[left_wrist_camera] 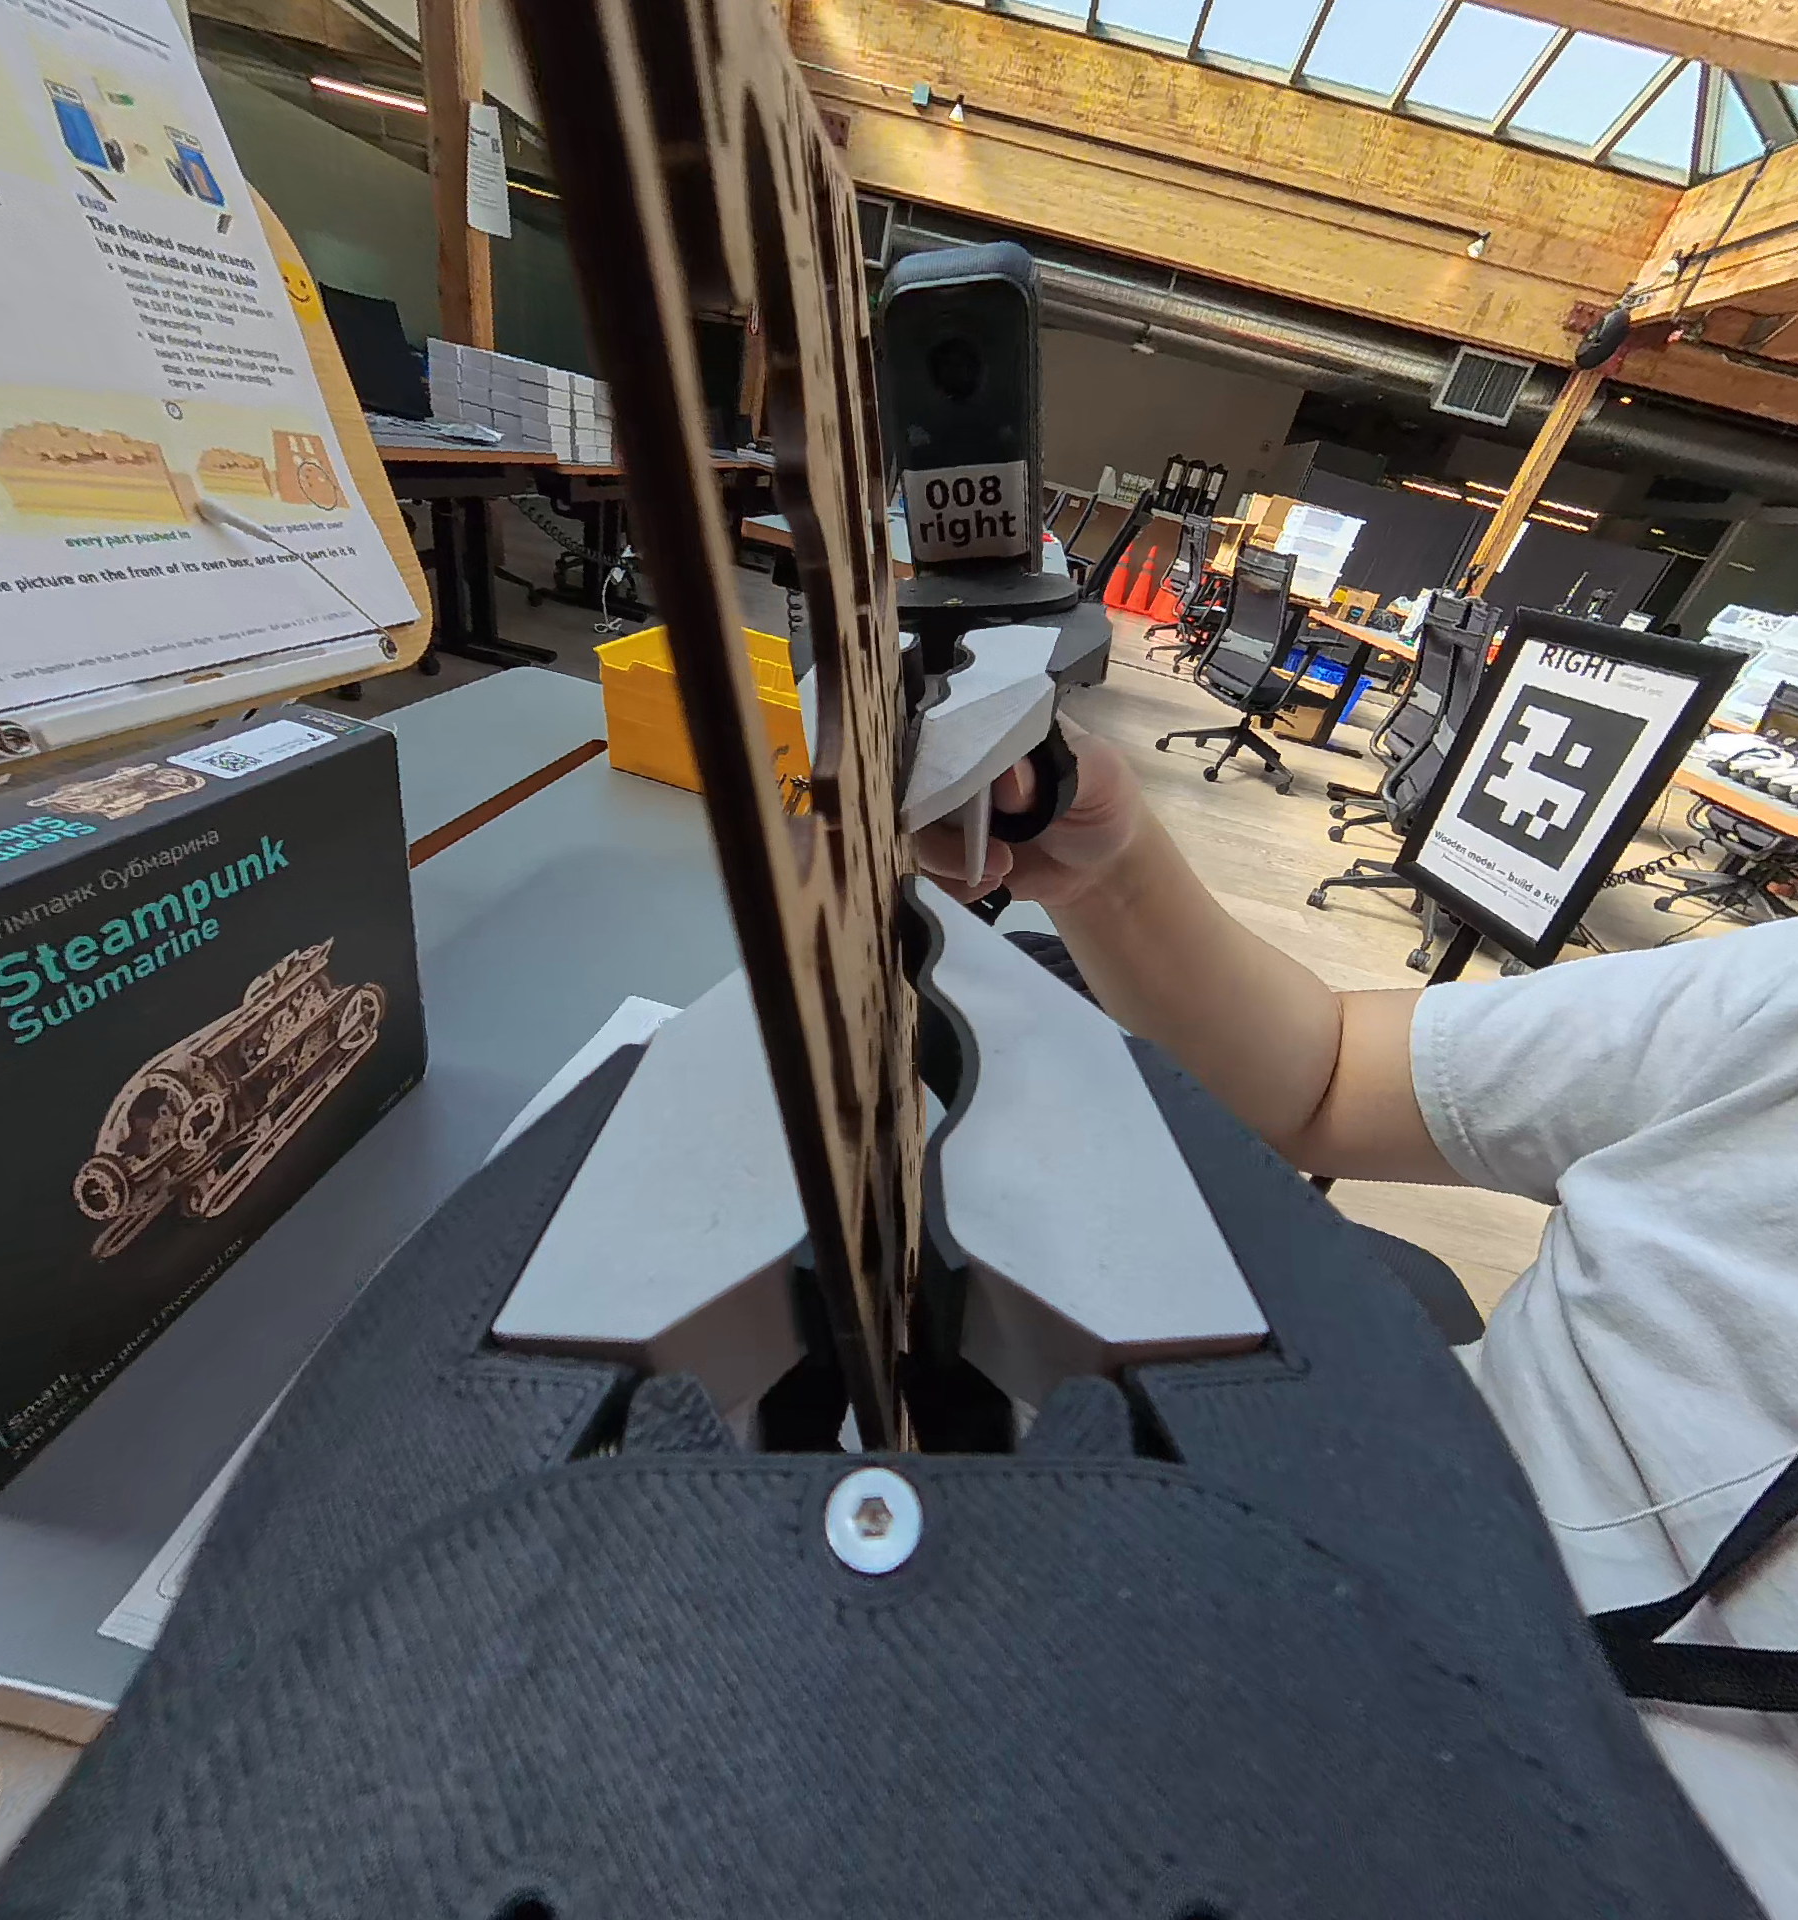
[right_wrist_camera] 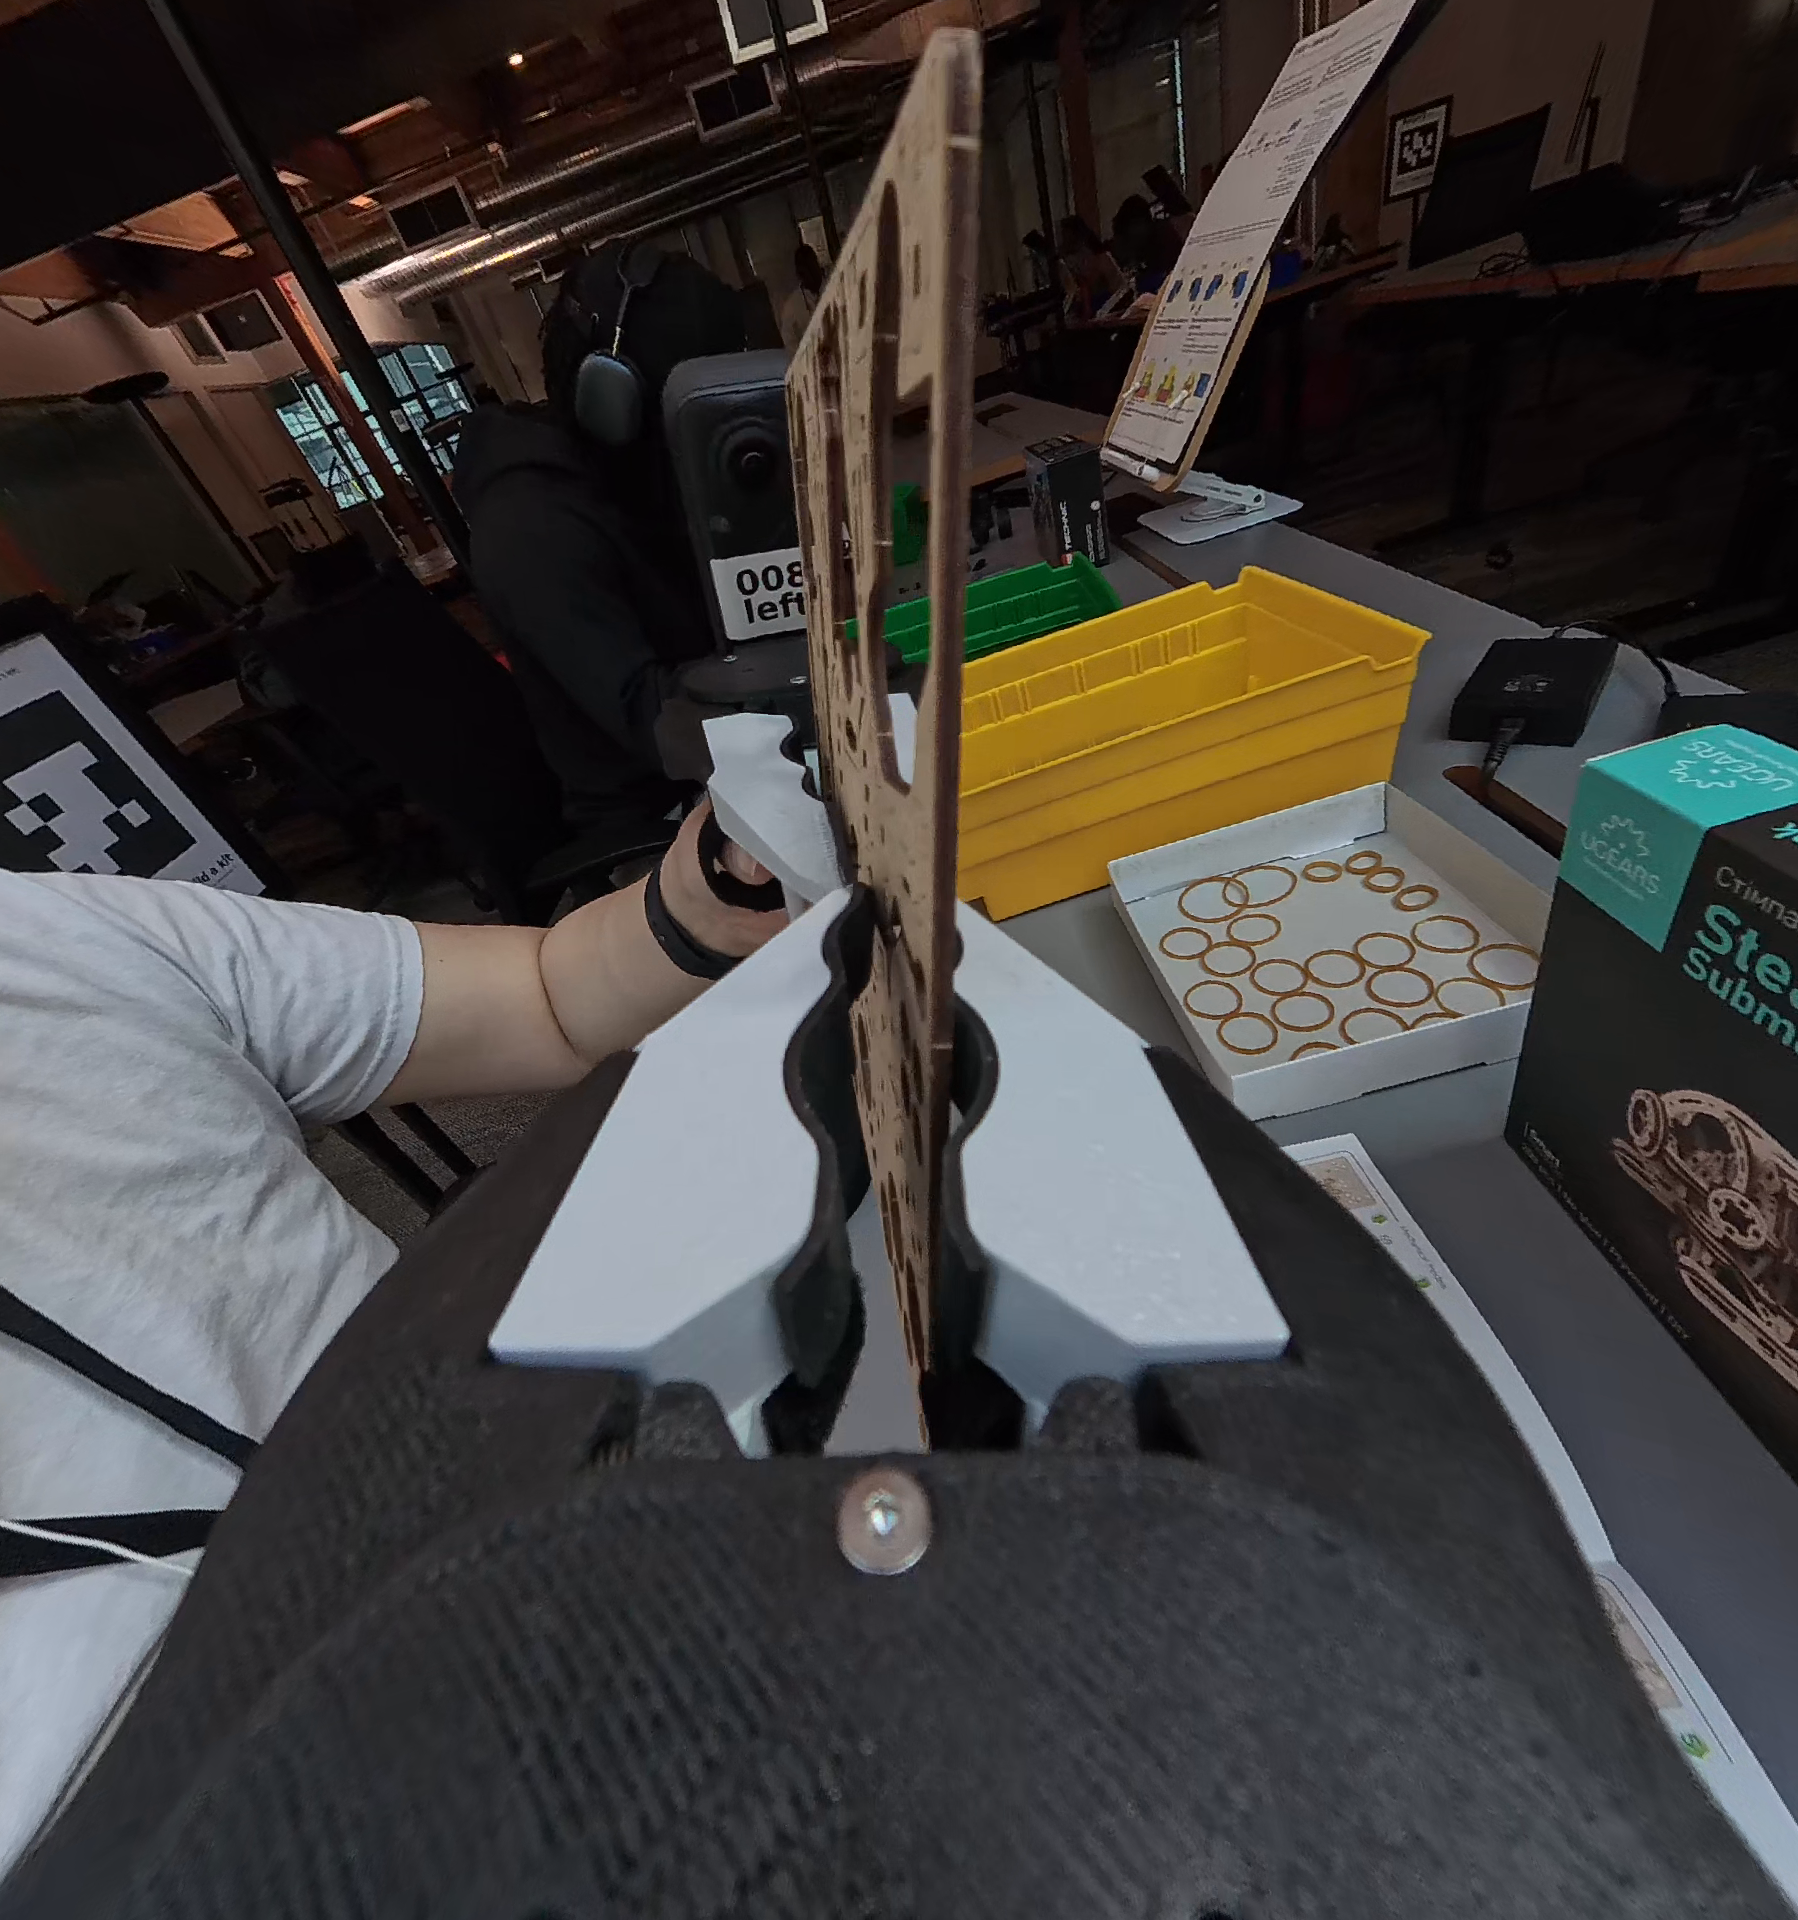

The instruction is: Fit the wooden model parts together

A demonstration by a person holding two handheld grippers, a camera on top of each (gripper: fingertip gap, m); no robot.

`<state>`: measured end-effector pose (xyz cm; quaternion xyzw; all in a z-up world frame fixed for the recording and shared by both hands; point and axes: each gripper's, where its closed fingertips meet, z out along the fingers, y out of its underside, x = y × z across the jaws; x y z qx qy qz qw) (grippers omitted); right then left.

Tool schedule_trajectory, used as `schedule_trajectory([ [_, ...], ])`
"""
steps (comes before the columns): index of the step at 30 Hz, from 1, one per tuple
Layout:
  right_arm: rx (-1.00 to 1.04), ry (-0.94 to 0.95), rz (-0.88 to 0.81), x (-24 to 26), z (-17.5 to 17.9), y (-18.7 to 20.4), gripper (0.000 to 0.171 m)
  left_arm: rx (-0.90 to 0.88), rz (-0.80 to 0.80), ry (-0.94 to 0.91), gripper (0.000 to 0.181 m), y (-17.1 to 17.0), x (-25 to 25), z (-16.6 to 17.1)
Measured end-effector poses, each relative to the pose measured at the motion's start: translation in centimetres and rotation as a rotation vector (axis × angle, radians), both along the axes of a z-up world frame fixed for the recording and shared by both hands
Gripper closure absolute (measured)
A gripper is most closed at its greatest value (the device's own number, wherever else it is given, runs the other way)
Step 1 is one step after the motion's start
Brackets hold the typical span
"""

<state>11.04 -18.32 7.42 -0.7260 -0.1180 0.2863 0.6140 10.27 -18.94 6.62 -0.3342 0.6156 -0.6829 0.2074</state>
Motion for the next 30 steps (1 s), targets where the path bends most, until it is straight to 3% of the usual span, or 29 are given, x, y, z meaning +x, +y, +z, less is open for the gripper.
schedule_trajectory([
  [10,-0.006,-0.033,-0.035,0.3,0.0,0.2,0.162,0.023,0.034,-0.014,0.181,0.1,0.1,0.1],
  [17,0.057,0.084,-0.002,-0.5,1.5,0.0,0.164,0.010,0.030,-0.027,0.179,0.0,-0.4,1.0],
  [30,0.034,-0.004,-0.034,0.2,0.9,0.0,0.160,0.009,0.060,-0.010,0.179,-0.3,-0.1,0.7],
])
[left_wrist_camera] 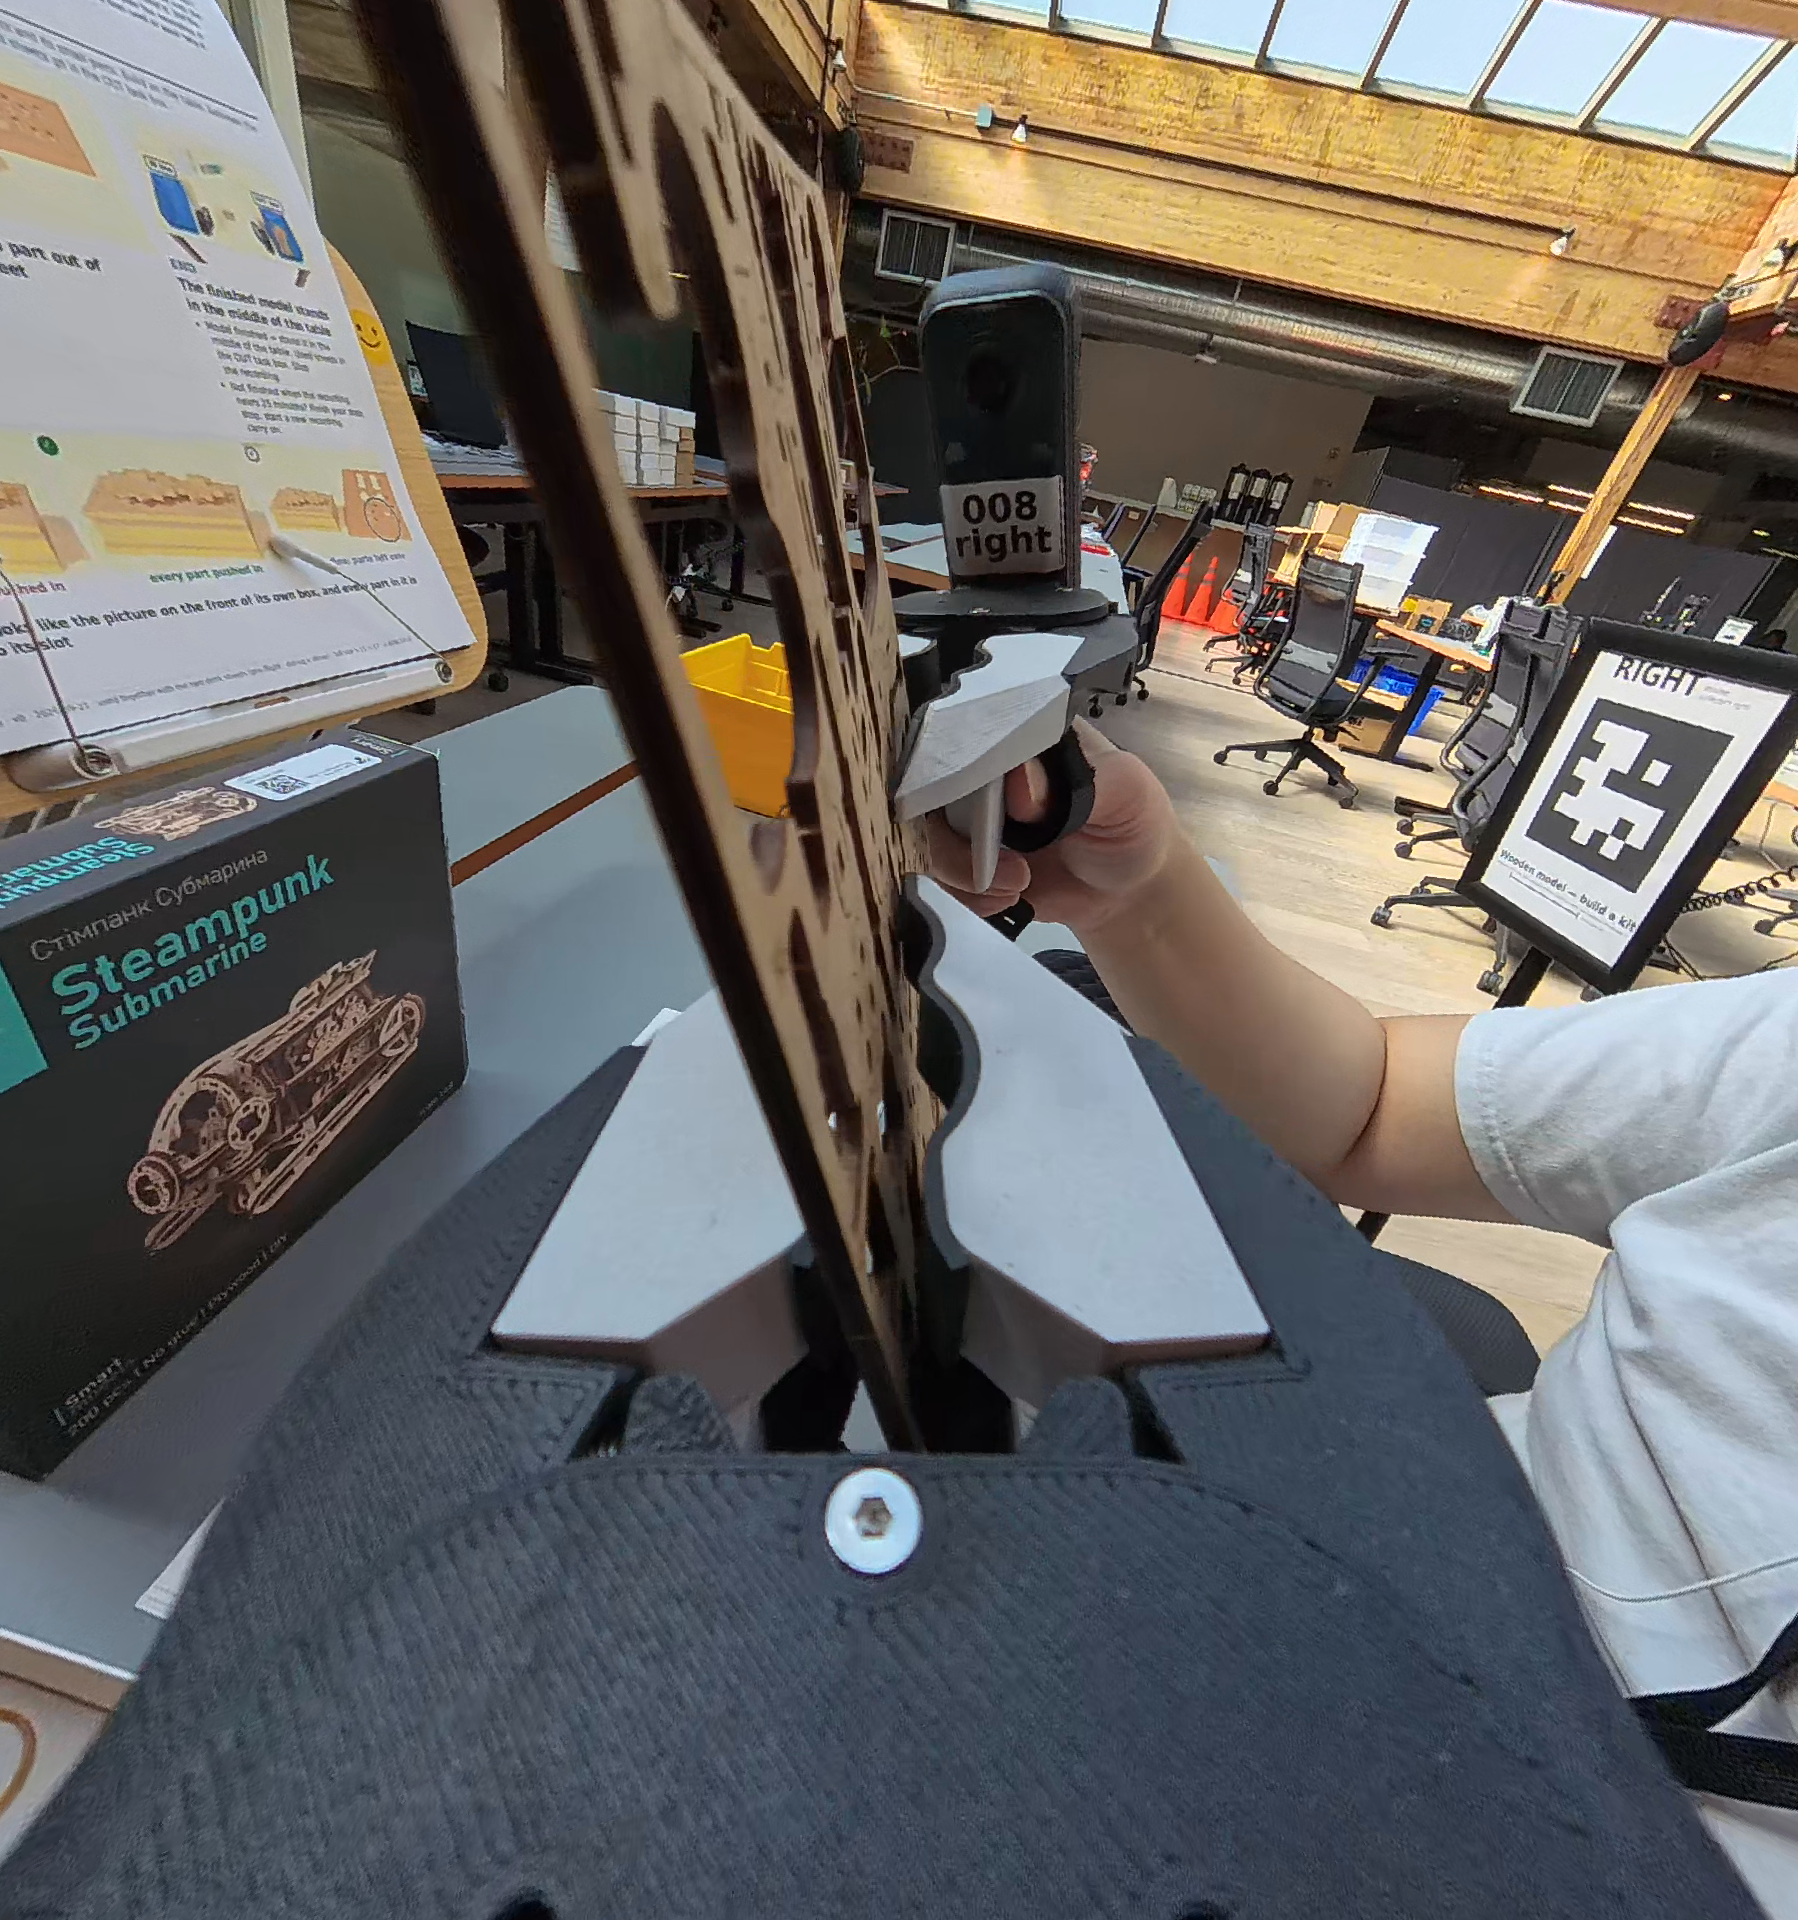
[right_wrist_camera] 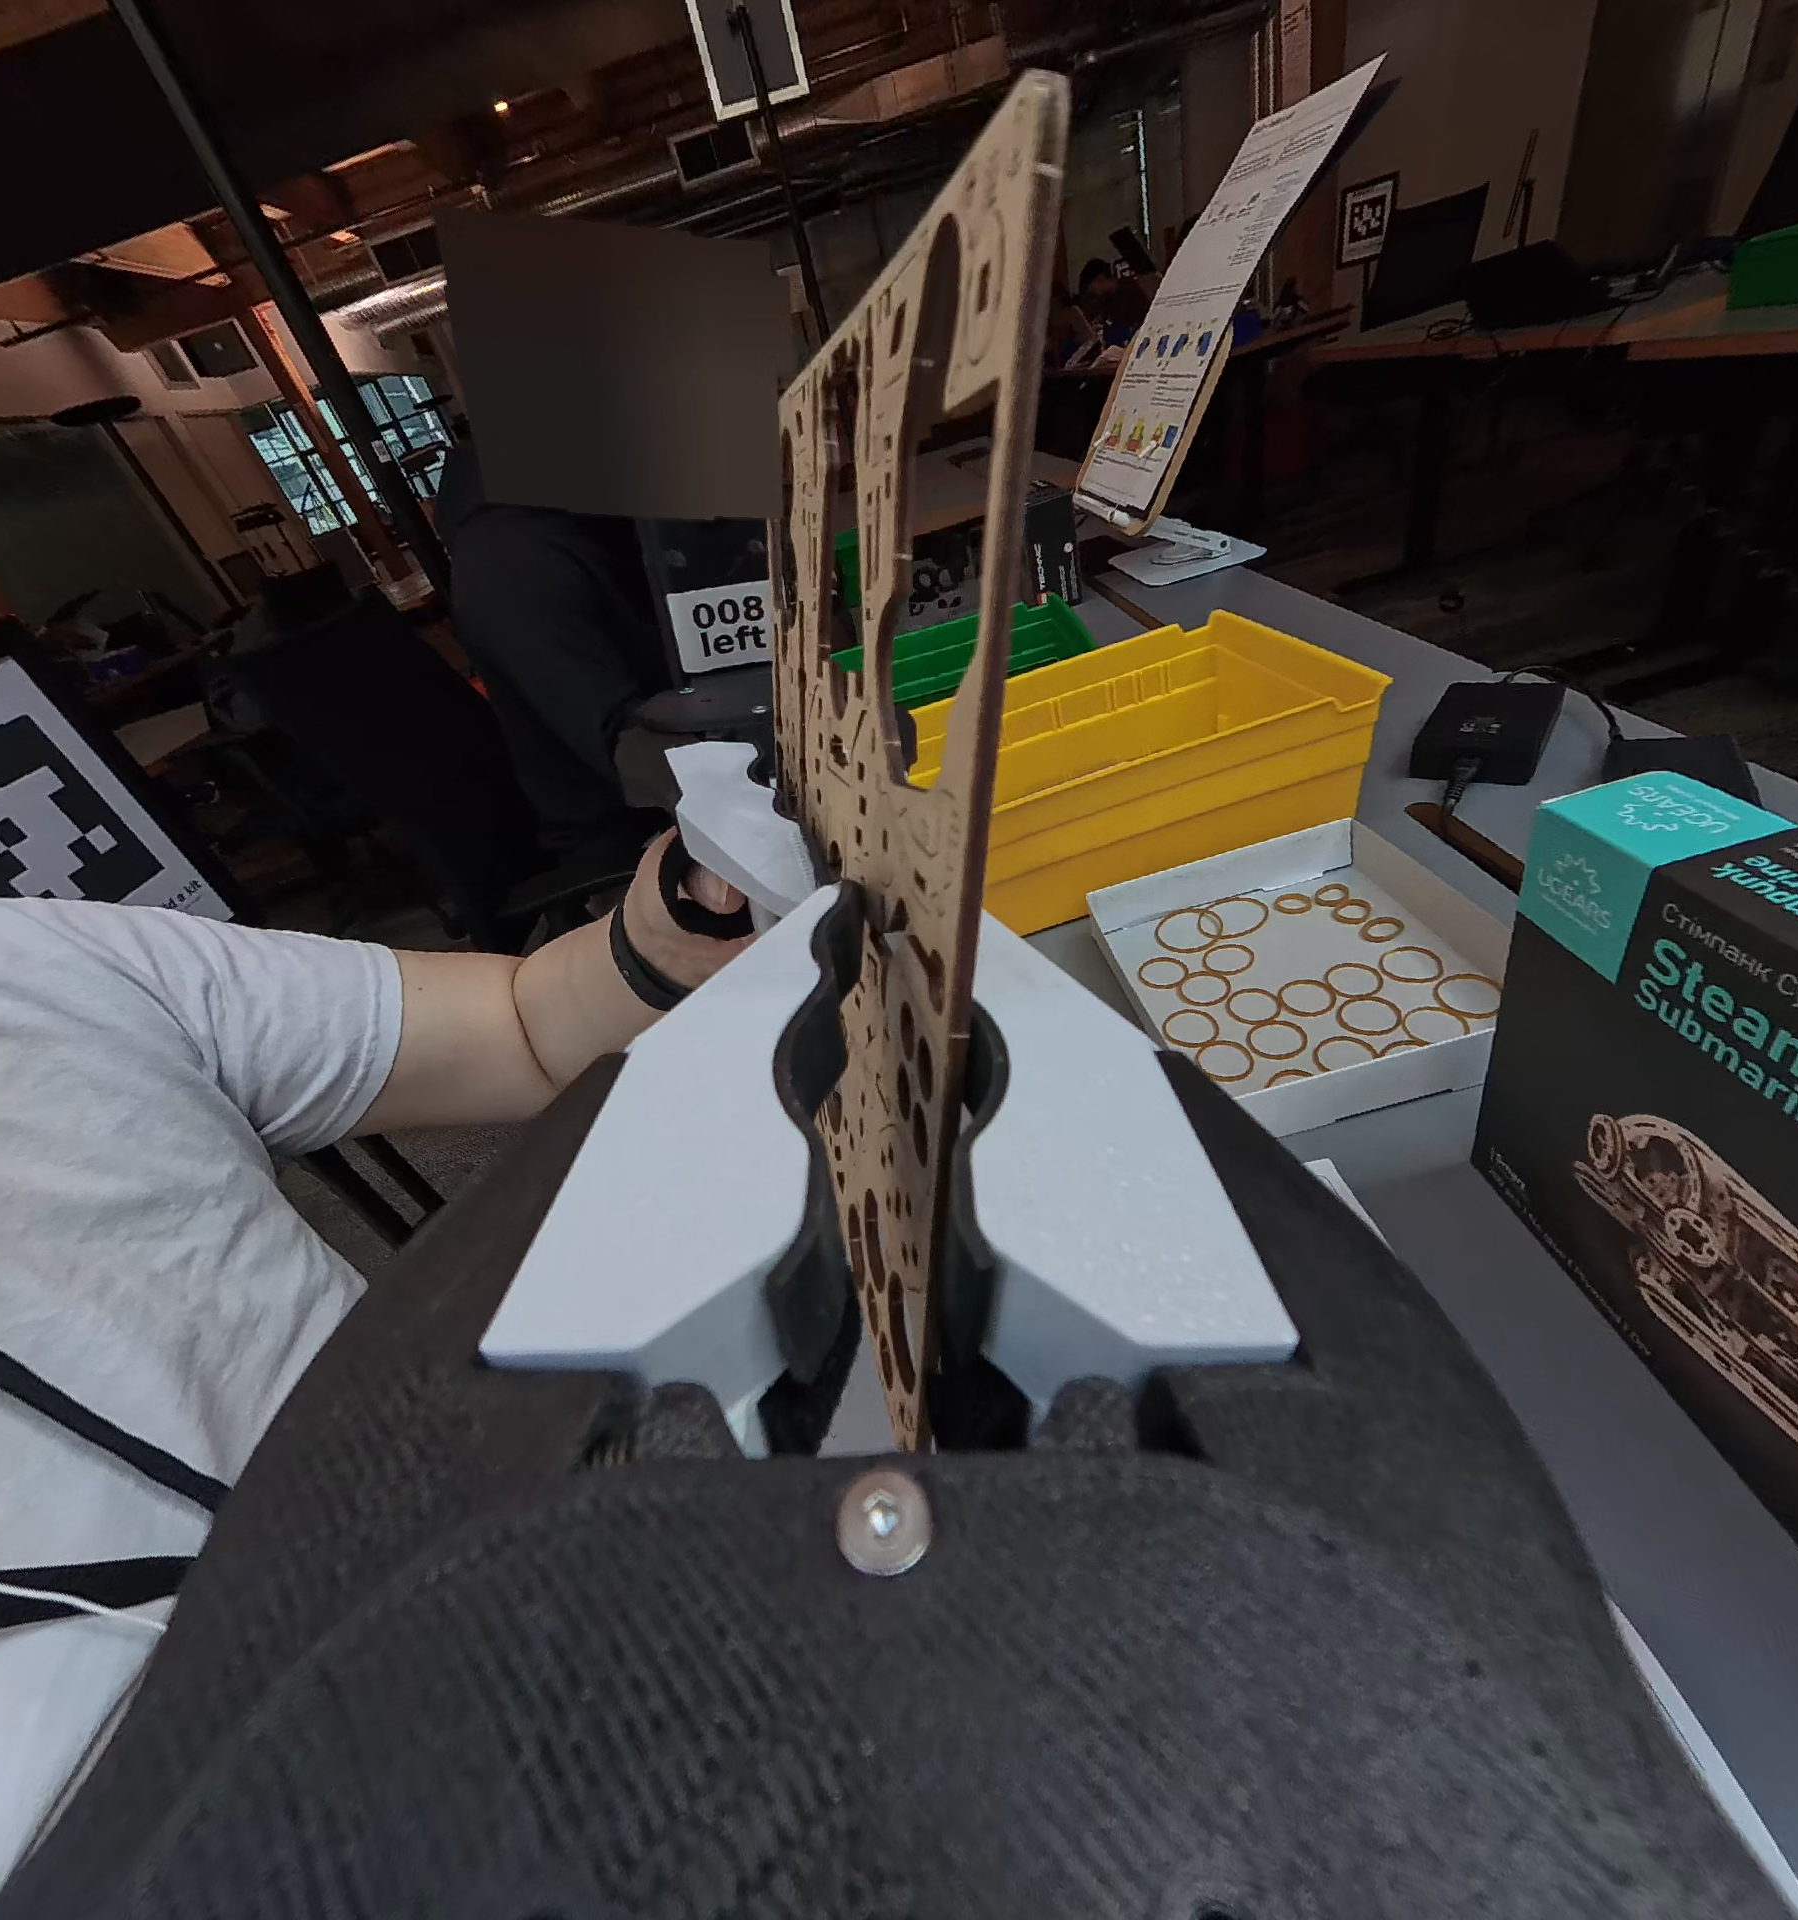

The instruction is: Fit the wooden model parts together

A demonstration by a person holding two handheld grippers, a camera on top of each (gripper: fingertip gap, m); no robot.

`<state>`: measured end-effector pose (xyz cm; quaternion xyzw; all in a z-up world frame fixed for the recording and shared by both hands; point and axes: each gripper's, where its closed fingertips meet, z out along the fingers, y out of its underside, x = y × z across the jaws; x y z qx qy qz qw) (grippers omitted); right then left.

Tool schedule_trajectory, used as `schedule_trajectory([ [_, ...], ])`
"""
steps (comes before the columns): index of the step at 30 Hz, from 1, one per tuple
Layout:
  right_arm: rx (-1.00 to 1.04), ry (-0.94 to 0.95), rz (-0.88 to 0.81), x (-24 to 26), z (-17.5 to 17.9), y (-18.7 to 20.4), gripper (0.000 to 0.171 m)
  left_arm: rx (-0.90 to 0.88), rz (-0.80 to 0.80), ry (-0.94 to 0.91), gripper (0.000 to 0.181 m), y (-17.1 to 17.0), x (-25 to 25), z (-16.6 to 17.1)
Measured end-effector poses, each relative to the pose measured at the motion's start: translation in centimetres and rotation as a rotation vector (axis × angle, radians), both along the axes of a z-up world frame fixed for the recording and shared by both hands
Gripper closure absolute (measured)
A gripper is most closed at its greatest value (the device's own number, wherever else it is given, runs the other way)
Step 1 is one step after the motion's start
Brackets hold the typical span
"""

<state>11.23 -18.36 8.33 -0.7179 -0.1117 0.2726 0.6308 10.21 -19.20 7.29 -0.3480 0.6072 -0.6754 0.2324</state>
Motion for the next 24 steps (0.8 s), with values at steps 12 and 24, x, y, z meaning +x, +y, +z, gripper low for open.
schedule_trajectory([
  [12,-0.001,-0.040,-0.036,0.4,-0.5,0.3,0.160,0.018,0.038,0.006,0.179,0.3,0.3,-0.4],
  [24,0.098,0.186,0.246,-2.0,1.5,-1.5,0.161,-0.067,-0.107,0.005,0.181,-0.6,-1.1,0.9],
])
